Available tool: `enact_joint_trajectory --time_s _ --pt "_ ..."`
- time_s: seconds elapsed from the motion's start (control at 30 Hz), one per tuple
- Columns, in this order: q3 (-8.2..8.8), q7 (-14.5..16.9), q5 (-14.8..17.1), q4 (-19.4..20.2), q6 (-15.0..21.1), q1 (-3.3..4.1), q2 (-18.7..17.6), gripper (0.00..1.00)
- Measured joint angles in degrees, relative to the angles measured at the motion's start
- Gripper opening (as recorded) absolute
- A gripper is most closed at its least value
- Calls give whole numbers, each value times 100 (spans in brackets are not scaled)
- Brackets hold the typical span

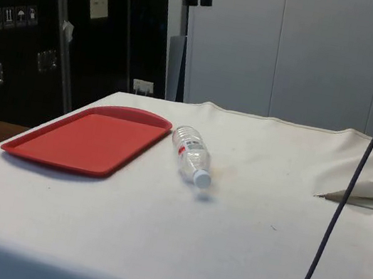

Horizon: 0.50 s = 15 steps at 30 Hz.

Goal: Place the bottle upright on the tray.

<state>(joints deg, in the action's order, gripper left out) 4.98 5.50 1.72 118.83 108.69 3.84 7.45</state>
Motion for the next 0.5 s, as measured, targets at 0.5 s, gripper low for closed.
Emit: enact_joint_trajectory --time_s 0.5 --pt "46 126 -11 258 0 0 246 100"
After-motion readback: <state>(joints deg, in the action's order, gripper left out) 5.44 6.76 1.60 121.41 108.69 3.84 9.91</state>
